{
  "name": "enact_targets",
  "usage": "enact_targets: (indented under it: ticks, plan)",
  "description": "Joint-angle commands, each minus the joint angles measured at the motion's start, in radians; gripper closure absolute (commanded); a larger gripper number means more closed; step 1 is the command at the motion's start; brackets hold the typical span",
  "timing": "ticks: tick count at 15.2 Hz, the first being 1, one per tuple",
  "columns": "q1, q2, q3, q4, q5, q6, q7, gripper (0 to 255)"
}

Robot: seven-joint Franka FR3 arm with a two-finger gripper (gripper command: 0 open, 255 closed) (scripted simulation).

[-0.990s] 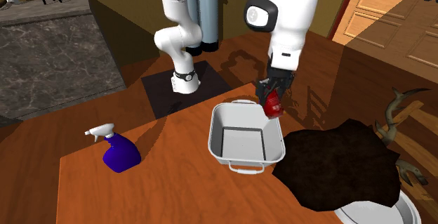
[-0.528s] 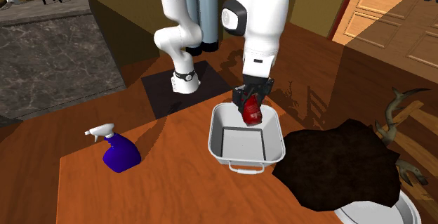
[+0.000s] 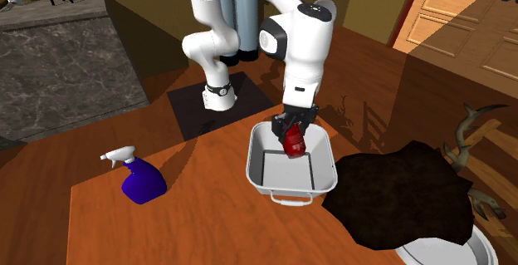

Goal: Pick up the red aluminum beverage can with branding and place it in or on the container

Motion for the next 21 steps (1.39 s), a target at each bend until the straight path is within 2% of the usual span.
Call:
enact_targets:
  ticks: [1,5,13,14,19,21]
  plan:
    - [0.0,0.009,0.0,-0.016,-0.004,0.026,0.004,255]
    - [0.001,0.034,-0.001,-0.046,-0.014,0.08,0.013,255]
    - [0.001,0.034,-0.001,-0.046,-0.014,0.08,0.013,255]
    - [0.001,0.034,-0.001,-0.046,-0.014,0.08,0.013,0]
    - [0.001,0.034,-0.001,-0.046,-0.014,0.08,0.013,0]
    - [0.001,0.003,0.001,-0.014,-0.002,0.018,0.005,0]
